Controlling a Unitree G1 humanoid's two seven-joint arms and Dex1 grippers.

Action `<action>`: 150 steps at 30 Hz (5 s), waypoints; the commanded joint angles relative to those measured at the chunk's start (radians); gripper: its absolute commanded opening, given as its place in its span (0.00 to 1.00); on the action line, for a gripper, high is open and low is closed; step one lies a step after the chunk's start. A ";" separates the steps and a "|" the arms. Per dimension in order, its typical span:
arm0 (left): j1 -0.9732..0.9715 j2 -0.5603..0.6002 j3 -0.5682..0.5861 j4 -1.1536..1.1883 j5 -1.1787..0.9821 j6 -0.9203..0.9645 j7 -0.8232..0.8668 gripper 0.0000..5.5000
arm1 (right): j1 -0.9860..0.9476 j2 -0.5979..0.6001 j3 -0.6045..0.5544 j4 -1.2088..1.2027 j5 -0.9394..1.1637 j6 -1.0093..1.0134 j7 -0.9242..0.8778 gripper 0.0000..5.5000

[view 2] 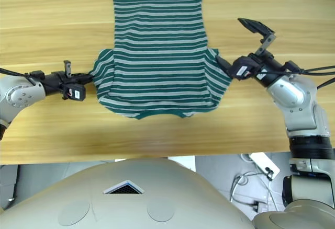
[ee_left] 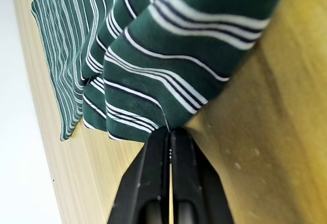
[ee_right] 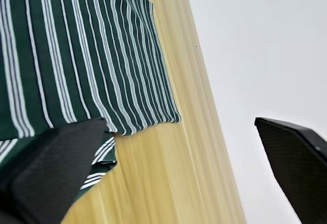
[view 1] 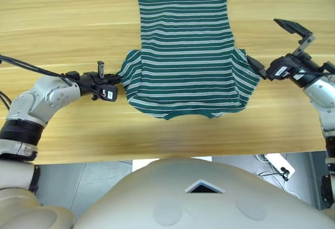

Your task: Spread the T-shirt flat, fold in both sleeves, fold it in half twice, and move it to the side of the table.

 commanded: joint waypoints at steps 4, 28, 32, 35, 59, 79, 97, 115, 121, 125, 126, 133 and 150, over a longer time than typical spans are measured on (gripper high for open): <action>0.013 -0.007 -0.001 0.005 0.083 0.020 0.062 0.00 | 0.011 0.007 0.001 -0.006 -0.011 -0.007 0.004 0.98; 0.084 0.021 0.089 -0.037 -0.027 -0.079 0.103 0.00 | -0.005 0.030 0.013 0.034 -0.026 -0.025 0.002 0.98; 0.116 0.041 0.123 -0.091 -0.050 -0.088 0.100 0.00 | -0.006 0.033 0.013 0.035 -0.021 -0.026 0.006 0.98; 0.127 0.050 0.147 -0.119 -0.080 -0.102 0.094 0.00 | -0.007 0.037 0.014 0.034 -0.020 -0.026 0.008 0.98; -0.108 -0.166 0.004 -0.074 -0.040 -0.129 0.042 0.00 | -0.007 0.045 0.031 0.014 -0.018 -0.027 0.011 0.98; -0.234 -0.308 -0.116 0.105 0.077 -0.130 0.069 0.00 | 0.011 0.061 0.034 -0.019 -0.017 -0.014 0.008 0.98; -0.218 -0.302 -0.155 0.054 0.054 -0.141 0.026 0.00 | 0.004 0.080 0.043 -0.019 -0.018 -0.011 0.010 0.98; -0.260 -0.344 -0.142 0.143 0.019 -0.116 0.025 0.17 | 0.002 0.085 0.039 -0.024 -0.014 0.001 0.008 0.98; -0.252 -0.364 -0.127 0.116 -0.049 -0.137 0.032 0.33 | -0.025 0.062 0.023 0.036 -0.149 0.075 -0.075 0.98; -0.245 -0.369 -0.121 0.119 -0.063 -0.148 0.044 0.44 | 0.021 -0.015 -0.053 0.037 -0.269 0.157 -0.159 0.98; -0.241 -0.363 -0.115 0.117 -0.063 -0.147 0.047 0.47 | 0.053 -0.043 -0.083 0.022 -0.281 0.172 -0.163 0.98; -0.236 -0.342 -0.078 0.111 -0.070 -0.141 0.069 0.59 | 0.225 -0.133 -0.058 -0.015 -0.330 0.198 -0.064 0.98; -0.230 -0.333 -0.064 0.095 -0.055 -0.147 0.080 0.59 | 0.151 -0.070 0.143 0.027 -0.319 0.178 -0.023 0.65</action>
